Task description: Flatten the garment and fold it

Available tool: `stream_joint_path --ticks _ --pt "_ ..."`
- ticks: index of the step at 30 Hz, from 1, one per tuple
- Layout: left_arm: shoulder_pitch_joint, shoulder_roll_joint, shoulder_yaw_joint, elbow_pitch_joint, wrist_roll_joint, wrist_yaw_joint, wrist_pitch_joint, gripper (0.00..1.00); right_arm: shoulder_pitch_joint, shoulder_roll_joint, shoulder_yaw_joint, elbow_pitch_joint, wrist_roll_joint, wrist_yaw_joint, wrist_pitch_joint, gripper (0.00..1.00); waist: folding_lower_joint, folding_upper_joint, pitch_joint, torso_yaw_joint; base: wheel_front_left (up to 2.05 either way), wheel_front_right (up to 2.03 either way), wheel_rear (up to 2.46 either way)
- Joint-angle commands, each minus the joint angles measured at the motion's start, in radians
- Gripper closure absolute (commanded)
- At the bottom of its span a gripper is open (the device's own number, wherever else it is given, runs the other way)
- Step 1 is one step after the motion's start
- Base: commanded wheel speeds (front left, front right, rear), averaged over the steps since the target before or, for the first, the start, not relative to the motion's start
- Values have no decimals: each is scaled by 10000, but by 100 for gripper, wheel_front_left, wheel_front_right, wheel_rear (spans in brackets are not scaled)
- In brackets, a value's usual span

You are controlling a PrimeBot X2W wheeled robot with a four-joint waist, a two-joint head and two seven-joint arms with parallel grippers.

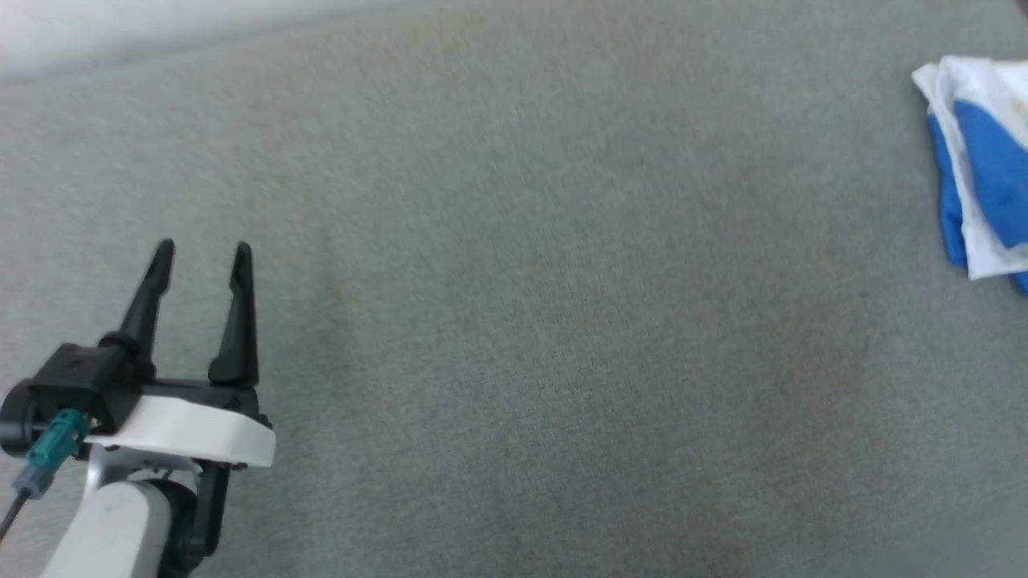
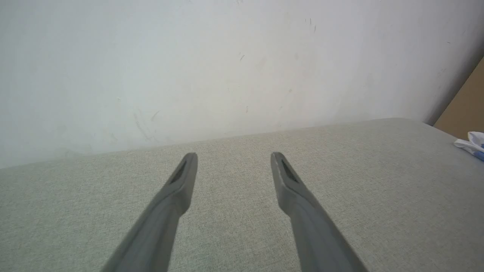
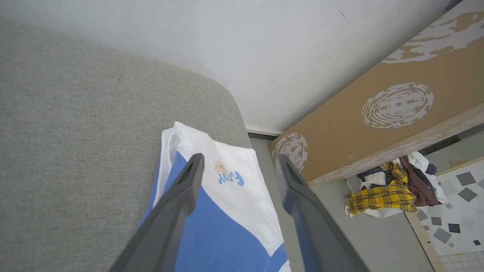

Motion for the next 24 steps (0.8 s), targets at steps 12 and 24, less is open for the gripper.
stream_joint_path --ticks 12,24 --pt "614 -468 -250 1065 -463 -177 -384 0 2959 795 1185 -3162 3659 -21 -976 0 2 0 -2754 1471 0 0 0" --pt "1214 -762 -402 2160 -572 -174 -702 0 6937 2428 260 -7368 3946 -21 -132 0 2 0 -4047 2400 0 0 0"
